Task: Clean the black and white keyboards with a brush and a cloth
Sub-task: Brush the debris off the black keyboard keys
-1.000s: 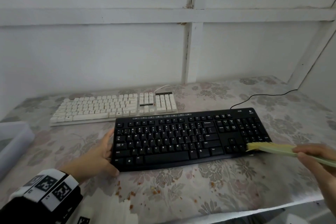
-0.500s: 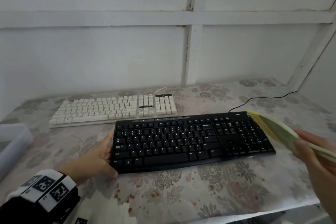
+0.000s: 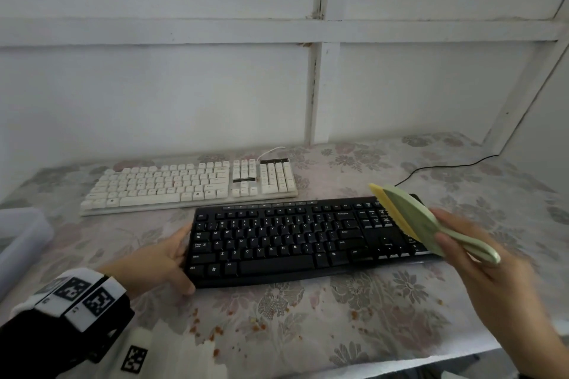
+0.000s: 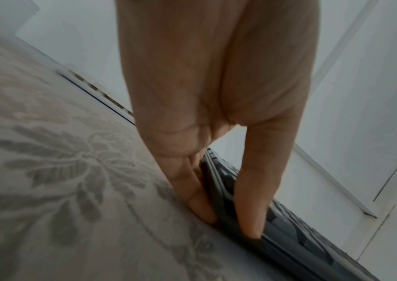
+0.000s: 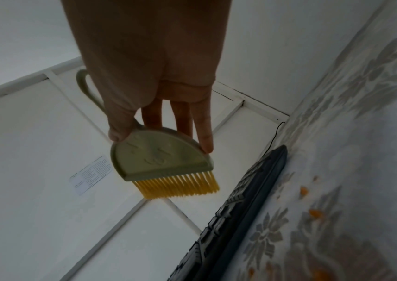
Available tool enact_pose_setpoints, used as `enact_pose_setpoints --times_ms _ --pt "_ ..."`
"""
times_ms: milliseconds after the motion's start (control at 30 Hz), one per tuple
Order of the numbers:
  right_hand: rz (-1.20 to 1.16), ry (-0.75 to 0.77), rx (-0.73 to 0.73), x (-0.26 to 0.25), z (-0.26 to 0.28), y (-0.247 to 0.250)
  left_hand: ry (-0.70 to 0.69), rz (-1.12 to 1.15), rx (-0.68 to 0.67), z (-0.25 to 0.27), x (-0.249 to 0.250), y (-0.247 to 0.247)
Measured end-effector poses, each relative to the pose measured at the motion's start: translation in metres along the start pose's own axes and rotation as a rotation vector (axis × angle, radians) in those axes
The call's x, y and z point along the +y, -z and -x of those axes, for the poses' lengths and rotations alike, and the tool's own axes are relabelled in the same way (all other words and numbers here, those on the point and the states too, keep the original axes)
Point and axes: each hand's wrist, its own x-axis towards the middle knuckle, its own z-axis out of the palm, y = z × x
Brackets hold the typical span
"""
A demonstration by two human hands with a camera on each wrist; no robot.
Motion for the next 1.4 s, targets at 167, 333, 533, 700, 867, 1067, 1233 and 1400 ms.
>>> enact_pose_setpoints --times_ms 167,333,533,700,867,1067,1233,1400 --pt "-0.018 -0.046 -0.016 -0.014 0.0 -0.001 -0.012 -0.035 -0.052 0.005 0.014 -0.006" --pt "-0.008 -0.128 -0.053 -0.016 0.006 -0.001 0.005 -0.165 -0.041 0.008 0.022 -0.012" --pt "-0.032 -0.19 -0.061 -0.024 0.01 -0.004 0.072 -0.487 0.036 0.001 0.017 -0.003" --pt "-0.089 -0.181 -0.076 -0.029 0.01 -0.007 0.128 -0.893 0.086 0.004 0.025 -0.007" --pt "-0.147 -0.179 -0.111 -0.028 0.012 -0.01 0.117 -0.878 0.127 0.012 0.027 -0.011" --pt "-0.192 -0.17 -0.211 -0.029 0.007 -0.016 0.113 -0.922 0.234 0.021 0.033 -0.029" --pt "-0.125 -0.109 -0.329 -0.032 -0.001 -0.023 0.028 -0.832 0.376 0.03 0.028 -0.032" --pt "0.107 0.102 -0.491 -0.047 -0.021 -0.033 -0.112 -0.707 0.538 0.05 0.015 -0.025"
